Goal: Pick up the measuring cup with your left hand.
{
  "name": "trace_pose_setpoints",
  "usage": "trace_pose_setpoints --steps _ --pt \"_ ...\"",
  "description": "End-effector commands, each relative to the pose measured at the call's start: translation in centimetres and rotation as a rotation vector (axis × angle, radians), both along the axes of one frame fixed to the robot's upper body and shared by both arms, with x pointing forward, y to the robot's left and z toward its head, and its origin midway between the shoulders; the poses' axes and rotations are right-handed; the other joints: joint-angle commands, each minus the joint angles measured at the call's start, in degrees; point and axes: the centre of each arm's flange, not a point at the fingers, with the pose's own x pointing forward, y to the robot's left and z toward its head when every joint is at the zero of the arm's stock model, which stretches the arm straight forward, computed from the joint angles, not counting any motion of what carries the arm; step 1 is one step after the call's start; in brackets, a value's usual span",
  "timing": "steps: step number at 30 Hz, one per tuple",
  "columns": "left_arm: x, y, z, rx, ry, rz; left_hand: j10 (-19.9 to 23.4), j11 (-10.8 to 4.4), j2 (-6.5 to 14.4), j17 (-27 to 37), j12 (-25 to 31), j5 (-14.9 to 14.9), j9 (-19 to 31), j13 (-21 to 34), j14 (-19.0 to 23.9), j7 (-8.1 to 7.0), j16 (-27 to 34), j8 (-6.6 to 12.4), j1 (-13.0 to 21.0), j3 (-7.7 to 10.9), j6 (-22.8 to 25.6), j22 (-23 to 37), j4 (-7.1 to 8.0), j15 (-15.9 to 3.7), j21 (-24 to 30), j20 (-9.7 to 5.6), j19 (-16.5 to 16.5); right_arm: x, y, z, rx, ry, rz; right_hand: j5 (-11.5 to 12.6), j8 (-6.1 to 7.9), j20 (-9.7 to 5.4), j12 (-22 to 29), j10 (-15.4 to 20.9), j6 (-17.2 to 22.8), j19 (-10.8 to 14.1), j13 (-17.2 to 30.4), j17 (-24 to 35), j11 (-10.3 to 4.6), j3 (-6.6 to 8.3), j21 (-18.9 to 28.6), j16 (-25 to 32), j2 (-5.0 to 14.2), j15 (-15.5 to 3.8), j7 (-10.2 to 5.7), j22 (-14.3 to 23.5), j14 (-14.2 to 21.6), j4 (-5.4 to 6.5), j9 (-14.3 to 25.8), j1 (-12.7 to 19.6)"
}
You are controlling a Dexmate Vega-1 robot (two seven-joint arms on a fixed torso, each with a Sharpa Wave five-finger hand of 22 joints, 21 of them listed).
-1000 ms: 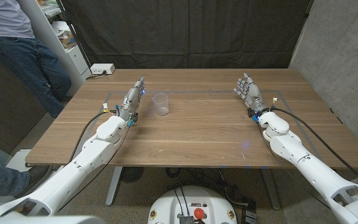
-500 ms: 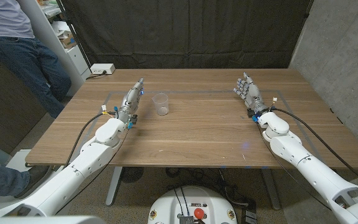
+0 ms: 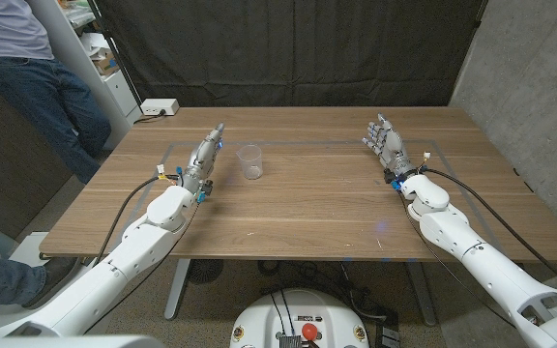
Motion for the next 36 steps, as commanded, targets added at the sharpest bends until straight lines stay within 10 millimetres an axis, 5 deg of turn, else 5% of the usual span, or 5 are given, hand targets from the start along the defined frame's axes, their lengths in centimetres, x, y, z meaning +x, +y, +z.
trace_pose_setpoints --steps 1,36 --pt "-0.9 0.1 -0.3 0.044 -0.008 0.034 -0.4 0.21 0.0 0.3 0.3 0.4 0.3 0.2 -1.1 0.25 0.2 -0.06 1.0 0.10 -0.6 0.3 -0.56 0.27 0.1 0.56 -2.0 -0.1 0.3 0.0 -0.004 -0.007 0.005 0.4 0.47 0.34 0.4 0.4 0.1 0.2 0.2 0.1 0.32 -0.02 0.5 0.3 -0.05 0.25 -0.13 0.3 0.2 -0.23 0.2 0.6" --pt "-3.3 0.1 -1.2 0.158 -0.042 0.166 -3.7 1.39 -2.2 0.4 -0.4 1.5 0.5 0.7 -3.4 1.26 -0.1 -0.03 6.7 0.04 -3.8 0.2 -4.76 1.80 0.0 3.01 -3.3 -0.4 0.0 -0.2 -0.011 -0.014 0.016 1.0 0.48 0.44 0.4 0.5 0.3 0.2 0.2 0.0 0.29 -0.25 0.5 0.3 -0.06 0.29 -0.29 0.3 0.3 -0.38 0.2 0.7"
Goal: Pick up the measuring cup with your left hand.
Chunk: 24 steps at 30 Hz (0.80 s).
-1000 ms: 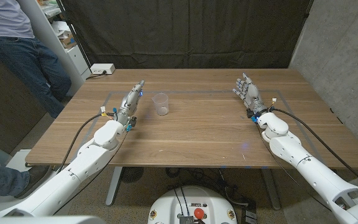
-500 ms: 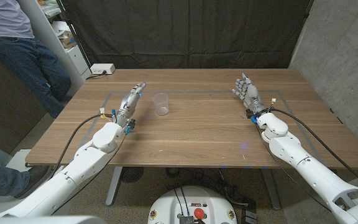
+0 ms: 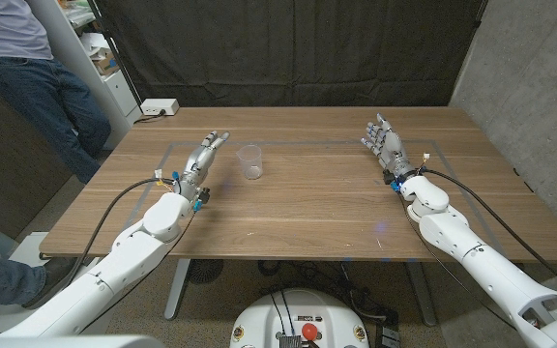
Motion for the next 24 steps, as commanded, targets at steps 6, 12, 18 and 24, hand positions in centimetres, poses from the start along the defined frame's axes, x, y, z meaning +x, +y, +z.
trace_pose_setpoints --steps 6,12,18,24 --pt "-1.2 0.0 -0.1 0.092 -0.031 0.113 -2.9 0.24 -1.1 0.2 0.0 0.6 0.3 0.3 -3.4 0.34 0.1 0.30 1.6 -0.52 -2.4 0.2 -1.22 0.34 0.2 1.47 -3.1 -0.2 -0.1 0.1 -0.003 -0.007 0.004 0.6 0.46 0.45 0.4 0.3 0.3 0.2 0.2 0.0 0.06 -0.06 0.5 0.3 -0.08 0.29 -0.25 0.3 0.3 -0.16 0.2 0.7" --pt "-1.6 0.2 -0.3 0.097 -0.043 0.145 -2.5 0.04 -2.4 0.2 0.3 0.9 0.3 0.3 -3.0 0.10 0.3 0.54 2.4 -1.19 -2.1 0.2 -1.90 0.16 0.5 2.20 -2.5 -0.2 0.1 0.0 -0.001 -0.004 0.004 0.7 0.45 0.50 0.4 0.3 0.3 0.2 0.3 0.0 0.08 -0.11 0.5 0.4 -0.09 0.34 -0.31 0.3 0.4 -0.18 0.2 0.7" --pt "-1.8 0.3 -0.4 0.122 -0.046 0.194 -3.1 0.77 -3.5 0.2 0.3 1.2 0.4 0.4 -3.1 -0.03 0.4 0.48 3.4 -1.94 -2.5 0.2 -2.59 0.30 0.5 3.65 -2.2 -0.3 0.3 -0.1 -0.001 -0.004 0.003 0.8 0.46 0.49 0.4 0.3 0.3 0.2 0.3 0.0 0.12 -0.15 0.5 0.3 -0.10 0.35 -0.32 0.3 0.4 -0.21 0.2 0.7" --pt "-1.9 0.4 -0.5 0.143 -0.038 0.218 -3.5 1.24 -4.0 0.2 0.3 1.4 0.4 0.4 -3.4 0.03 0.3 0.41 4.0 -2.43 -2.9 0.3 -2.94 0.58 0.5 4.66 -2.3 -0.4 0.4 -0.1 -0.003 -0.006 0.001 0.9 0.45 0.48 0.4 0.4 0.3 0.3 0.3 0.0 0.09 -0.22 0.5 0.3 -0.14 0.34 -0.33 0.3 0.4 -0.25 0.2 0.7"
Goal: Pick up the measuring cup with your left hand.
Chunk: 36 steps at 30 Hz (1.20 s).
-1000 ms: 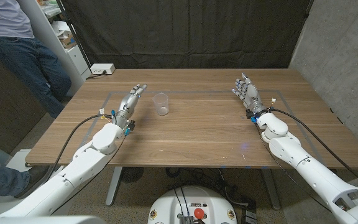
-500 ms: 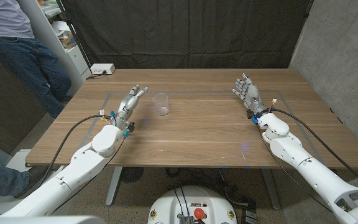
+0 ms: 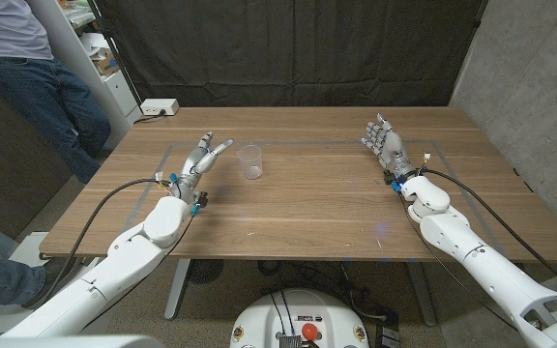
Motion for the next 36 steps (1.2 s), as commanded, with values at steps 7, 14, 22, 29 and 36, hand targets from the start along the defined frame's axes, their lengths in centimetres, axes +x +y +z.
trace_pose_setpoints --steps 7,14,22,29,36 --pt "-1.0 0.1 0.2 0.122 0.022 0.160 -4.5 0.79 -0.8 0.3 0.1 0.8 0.2 0.2 -4.0 0.50 0.1 0.00 1.3 -0.84 -3.7 0.3 -0.63 0.87 0.1 2.14 -2.6 -0.3 0.5 -0.1 0.004 0.000 -0.002 0.4 0.44 0.61 0.4 0.4 0.3 0.2 0.3 0.0 0.12 -0.12 0.5 0.3 -0.17 0.33 -0.38 0.3 0.4 -0.13 0.2 0.7" --pt "-0.9 -0.6 0.3 0.170 0.033 0.204 -4.8 1.42 -0.8 0.3 0.1 1.0 0.2 0.2 -4.1 1.02 0.2 0.00 1.9 -1.17 -3.9 0.4 -0.75 1.33 0.1 2.69 -2.6 -0.3 0.5 -0.5 0.009 0.006 0.000 0.5 0.47 0.65 0.4 0.4 0.4 0.2 0.3 0.0 0.16 -0.19 0.5 0.4 -0.21 0.30 -0.43 0.3 0.5 -0.17 0.3 0.7" --pt "-0.5 -1.7 0.5 0.226 0.055 0.229 -4.3 1.36 -0.6 0.3 0.4 1.2 0.2 0.2 -3.7 1.07 0.4 0.20 2.5 -1.45 -3.6 0.4 -0.84 1.38 0.3 3.72 -2.3 -0.2 0.3 -1.0 0.012 0.006 0.002 0.6 0.48 0.63 0.4 0.5 0.4 0.2 0.3 0.0 0.17 -0.27 0.5 0.4 -0.25 0.30 -0.50 0.3 0.5 -0.22 0.3 0.8" --pt "-0.2 -2.5 0.5 0.249 0.069 0.223 -4.3 1.25 -0.5 0.3 0.5 1.4 0.2 0.3 -3.8 1.13 0.4 0.23 2.8 -1.54 -3.6 0.4 -0.85 1.29 0.2 3.97 -2.5 -0.3 0.0 -1.3 0.022 0.008 0.001 0.7 0.46 0.65 0.4 0.5 0.4 0.2 0.3 -0.1 0.19 -0.34 0.5 0.4 -0.28 0.29 -0.52 0.3 0.5 -0.25 0.3 0.8" --pt "0.1 -2.8 0.3 0.267 0.089 0.219 -4.4 1.30 -0.3 0.3 0.5 1.5 0.2 0.3 -3.9 1.17 0.3 0.24 3.1 -1.60 -3.6 0.4 -0.84 1.44 0.1 4.19 -2.7 -0.3 -0.2 -1.5 0.025 0.012 0.001 0.8 0.46 0.62 0.4 0.6 0.4 0.3 0.3 -0.1 0.20 -0.39 0.5 0.4 -0.28 0.29 -0.54 0.3 0.6 -0.27 0.3 0.8"
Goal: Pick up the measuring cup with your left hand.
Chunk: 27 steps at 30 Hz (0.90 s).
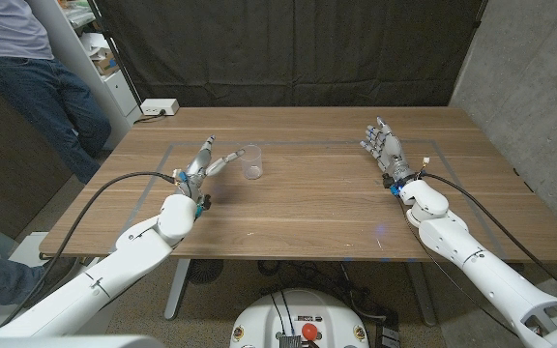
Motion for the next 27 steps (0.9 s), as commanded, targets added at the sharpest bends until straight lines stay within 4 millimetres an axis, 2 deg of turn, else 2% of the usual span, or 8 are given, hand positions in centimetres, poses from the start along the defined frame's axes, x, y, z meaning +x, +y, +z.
trace_pose_setpoints --steps 1,12,27 --pt "0.4 -1.0 -0.1 0.037 0.031 0.007 -4.5 0.10 0.1 0.3 0.2 0.4 0.2 0.3 -3.7 0.72 0.3 0.24 0.9 -0.20 -3.6 0.1 0.10 0.45 0.1 0.65 -2.4 0.0 -0.4 -0.4 0.009 0.004 0.001 0.4 0.46 0.10 0.4 0.4 0.3 0.2 0.3 -0.1 -0.01 -0.16 0.5 0.4 0.09 -0.02 -0.43 0.3 0.3 -0.04 0.3 0.4" --pt "1.0 -2.4 -0.6 0.080 0.060 0.027 -4.8 0.40 0.4 0.3 0.2 0.7 0.2 0.3 -4.0 0.98 0.3 0.23 1.4 -0.31 -3.7 0.2 0.17 0.83 0.1 0.84 -2.7 0.2 -0.6 -0.3 0.011 0.003 0.006 0.5 0.45 0.13 0.4 0.4 0.3 0.1 0.3 -0.1 -0.06 -0.24 0.5 0.4 0.09 0.02 -0.41 0.3 0.2 -0.07 0.3 0.4" --pt "1.7 -2.9 -1.6 0.085 0.079 0.040 -4.9 0.33 0.7 0.3 0.2 0.9 0.2 0.3 -4.2 0.98 0.3 0.25 1.8 -0.43 -3.7 0.2 0.27 0.91 0.1 0.89 -2.9 0.6 -0.8 0.0 0.008 0.004 0.008 0.7 0.45 0.16 0.4 0.4 0.4 0.1 0.3 -0.1 -0.02 -0.35 0.5 0.4 0.09 0.02 -0.43 0.3 0.3 -0.11 0.3 0.4"
